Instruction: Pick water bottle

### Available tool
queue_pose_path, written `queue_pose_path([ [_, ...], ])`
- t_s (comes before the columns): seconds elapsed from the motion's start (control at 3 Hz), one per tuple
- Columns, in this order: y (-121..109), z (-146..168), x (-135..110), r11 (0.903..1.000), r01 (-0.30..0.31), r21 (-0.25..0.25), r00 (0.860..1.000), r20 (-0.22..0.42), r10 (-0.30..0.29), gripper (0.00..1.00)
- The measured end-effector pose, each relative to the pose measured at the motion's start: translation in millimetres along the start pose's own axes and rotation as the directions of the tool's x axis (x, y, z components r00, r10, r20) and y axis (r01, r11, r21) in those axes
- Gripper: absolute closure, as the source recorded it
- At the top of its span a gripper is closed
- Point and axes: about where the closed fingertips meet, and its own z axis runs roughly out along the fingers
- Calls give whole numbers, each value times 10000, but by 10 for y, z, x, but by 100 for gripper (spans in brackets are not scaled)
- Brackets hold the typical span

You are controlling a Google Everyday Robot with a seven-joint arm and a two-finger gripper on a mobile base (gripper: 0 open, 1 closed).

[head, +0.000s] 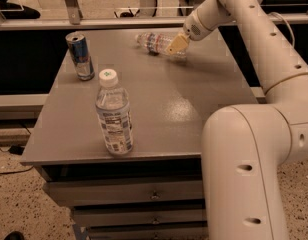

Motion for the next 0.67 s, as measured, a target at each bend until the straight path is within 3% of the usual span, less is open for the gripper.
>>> queue_pose_path([
  [0.33, 49, -129, 5, 9999, 53, -94, 9999, 95, -52, 95],
  [0.67, 116, -451, -84, 9996, 209, -172, 9964, 829, -194, 100],
])
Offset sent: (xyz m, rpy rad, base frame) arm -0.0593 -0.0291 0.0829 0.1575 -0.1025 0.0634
